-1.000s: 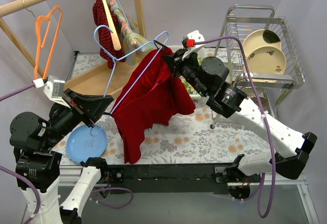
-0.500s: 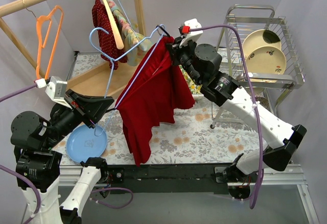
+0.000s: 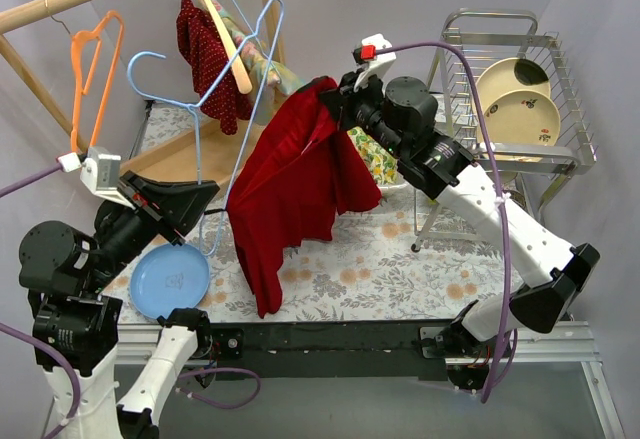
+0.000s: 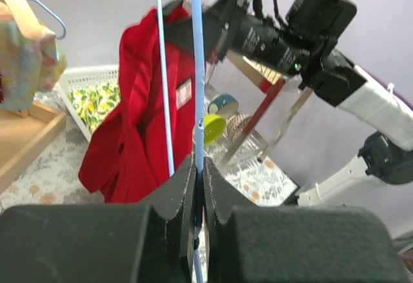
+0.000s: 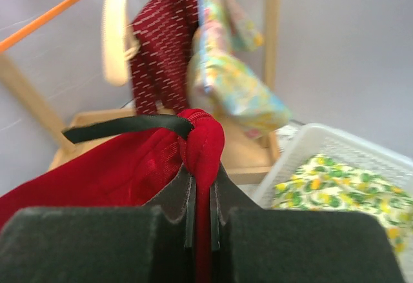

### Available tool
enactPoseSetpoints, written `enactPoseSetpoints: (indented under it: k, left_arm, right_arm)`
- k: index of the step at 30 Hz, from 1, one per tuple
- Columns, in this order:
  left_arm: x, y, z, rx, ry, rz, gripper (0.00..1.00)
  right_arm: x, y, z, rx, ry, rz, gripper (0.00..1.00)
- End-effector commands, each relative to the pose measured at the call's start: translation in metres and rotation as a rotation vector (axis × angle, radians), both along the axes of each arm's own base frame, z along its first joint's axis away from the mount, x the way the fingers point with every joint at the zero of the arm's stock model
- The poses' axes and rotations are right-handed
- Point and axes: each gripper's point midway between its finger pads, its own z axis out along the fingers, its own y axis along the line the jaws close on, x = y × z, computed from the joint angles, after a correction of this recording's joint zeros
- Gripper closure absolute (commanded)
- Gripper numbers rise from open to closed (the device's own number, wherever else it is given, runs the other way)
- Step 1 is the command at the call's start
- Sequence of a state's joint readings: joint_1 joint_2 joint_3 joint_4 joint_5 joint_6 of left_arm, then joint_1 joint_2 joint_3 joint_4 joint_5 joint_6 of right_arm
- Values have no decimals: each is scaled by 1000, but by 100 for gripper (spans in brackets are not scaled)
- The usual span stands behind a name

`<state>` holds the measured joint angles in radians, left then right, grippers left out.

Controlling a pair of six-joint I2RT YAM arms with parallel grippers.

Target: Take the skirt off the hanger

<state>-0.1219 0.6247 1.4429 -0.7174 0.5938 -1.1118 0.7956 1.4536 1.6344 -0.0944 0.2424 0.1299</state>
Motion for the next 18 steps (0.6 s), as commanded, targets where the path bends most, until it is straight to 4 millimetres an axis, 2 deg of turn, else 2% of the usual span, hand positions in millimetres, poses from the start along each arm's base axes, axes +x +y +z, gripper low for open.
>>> enactPoseSetpoints:
  k: [1, 2, 3, 4, 5, 7, 12, 18]
  left_arm:
    - [-3, 8, 34, -114, -122, 54, 100]
    - [-2, 8, 43, -138, -158, 53, 100]
    - [5, 7, 38, -160, -135, 52, 100]
    - [9, 7, 40, -173, -136, 53, 100]
    - [10, 6, 45, -184, -157, 48, 100]
    - [19, 6, 42, -201, -151, 51, 100]
    - [25, 13, 56, -235, -242, 96, 100]
    - [29, 23, 62, -265, -351, 150, 100]
  right_arm:
    - [-69, 25, 47, 131, -48, 352, 99]
    - [-82, 33, 45, 132, -42, 406, 99]
    - [-95, 37, 45, 128, -44, 450, 99]
    - [-117, 50, 43, 122, -39, 533, 99]
    - [-128, 54, 42, 125, -33, 574, 99]
    - [-155, 64, 39, 123, -21, 671, 99]
    - [-192, 71, 32, 129, 16, 788, 99]
    - [-229, 88, -2, 38, 83, 958, 99]
